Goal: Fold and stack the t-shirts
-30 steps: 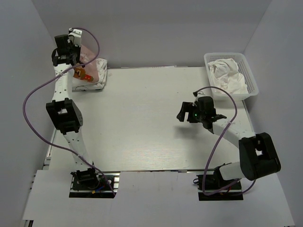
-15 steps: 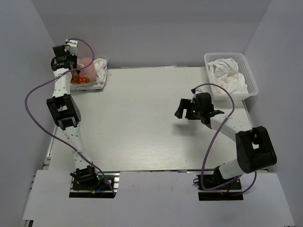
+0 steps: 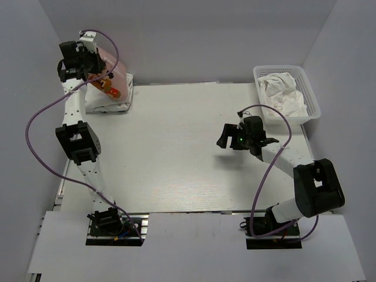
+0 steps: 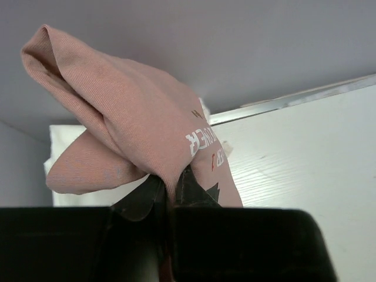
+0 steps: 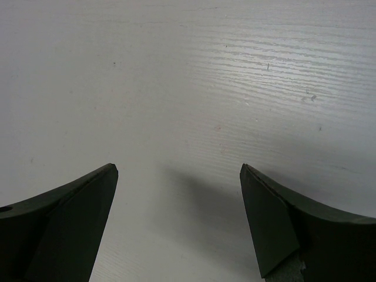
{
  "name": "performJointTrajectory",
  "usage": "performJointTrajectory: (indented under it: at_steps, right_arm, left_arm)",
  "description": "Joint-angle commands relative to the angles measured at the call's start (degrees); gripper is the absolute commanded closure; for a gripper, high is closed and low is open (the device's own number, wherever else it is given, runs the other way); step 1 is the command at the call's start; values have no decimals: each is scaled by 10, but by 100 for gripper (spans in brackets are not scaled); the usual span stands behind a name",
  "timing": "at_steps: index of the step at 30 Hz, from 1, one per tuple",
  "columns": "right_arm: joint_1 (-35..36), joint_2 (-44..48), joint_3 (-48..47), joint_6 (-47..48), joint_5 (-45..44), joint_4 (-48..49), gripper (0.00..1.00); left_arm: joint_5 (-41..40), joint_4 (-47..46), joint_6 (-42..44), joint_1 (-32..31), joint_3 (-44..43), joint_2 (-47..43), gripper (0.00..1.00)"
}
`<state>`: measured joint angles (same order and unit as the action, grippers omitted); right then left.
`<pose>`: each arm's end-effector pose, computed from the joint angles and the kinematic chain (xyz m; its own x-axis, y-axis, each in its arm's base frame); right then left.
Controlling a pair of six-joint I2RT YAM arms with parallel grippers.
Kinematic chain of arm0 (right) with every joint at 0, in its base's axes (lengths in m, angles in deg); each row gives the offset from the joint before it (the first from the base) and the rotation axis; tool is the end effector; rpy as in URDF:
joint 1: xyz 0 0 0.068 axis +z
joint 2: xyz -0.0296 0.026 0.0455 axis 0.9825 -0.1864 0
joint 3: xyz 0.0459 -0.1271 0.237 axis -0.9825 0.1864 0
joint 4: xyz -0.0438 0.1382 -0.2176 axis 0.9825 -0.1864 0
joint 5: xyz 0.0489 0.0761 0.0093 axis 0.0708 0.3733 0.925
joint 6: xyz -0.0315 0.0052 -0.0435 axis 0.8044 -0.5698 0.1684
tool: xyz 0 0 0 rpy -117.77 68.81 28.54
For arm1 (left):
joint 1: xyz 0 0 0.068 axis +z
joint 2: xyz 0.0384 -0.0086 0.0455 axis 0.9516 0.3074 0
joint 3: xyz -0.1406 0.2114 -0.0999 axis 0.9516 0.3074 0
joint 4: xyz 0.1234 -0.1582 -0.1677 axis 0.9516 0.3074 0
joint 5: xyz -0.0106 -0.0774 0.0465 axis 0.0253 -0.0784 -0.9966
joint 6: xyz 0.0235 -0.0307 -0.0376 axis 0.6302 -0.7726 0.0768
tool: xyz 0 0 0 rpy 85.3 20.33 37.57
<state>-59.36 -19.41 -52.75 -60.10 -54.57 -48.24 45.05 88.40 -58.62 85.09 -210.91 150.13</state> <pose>0.2823 0.1082 0.1979 -0.6939 0.1243 -0.7092 -0.2213 0.9005 0.3743 0.5087 0.1026 0.3631 -0.3353 0.1291 -0.9332 0.2362 0.9704 0.0493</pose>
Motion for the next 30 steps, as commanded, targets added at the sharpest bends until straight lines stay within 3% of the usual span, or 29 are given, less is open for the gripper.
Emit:
performJointTrajectory:
  at_steps: [1, 9, 17, 27, 30]
  right_arm:
    - [-1, 28, 8, -4, -6, 0, 10]
    - [-1, 20, 7, -14, -7, -8, 10]
    - [-2, -16, -25, -15, -23, -27, 10]
    - [2, -74, -78, -41, 5, -70, 10]
    - [3, -71, -93, -35, 8, -88, 10]
  left_arm:
    - [71, -3, -43, -8, -24, -70, 92]
    - [91, -14, -42, -8, 0, -87, 92]
    - [40, -3, 0, 17, -3, 1, 92]
    - [-33, -4, 65, 50, -17, 85, 80]
    - [-20, -4, 86, 62, -31, 99, 79]
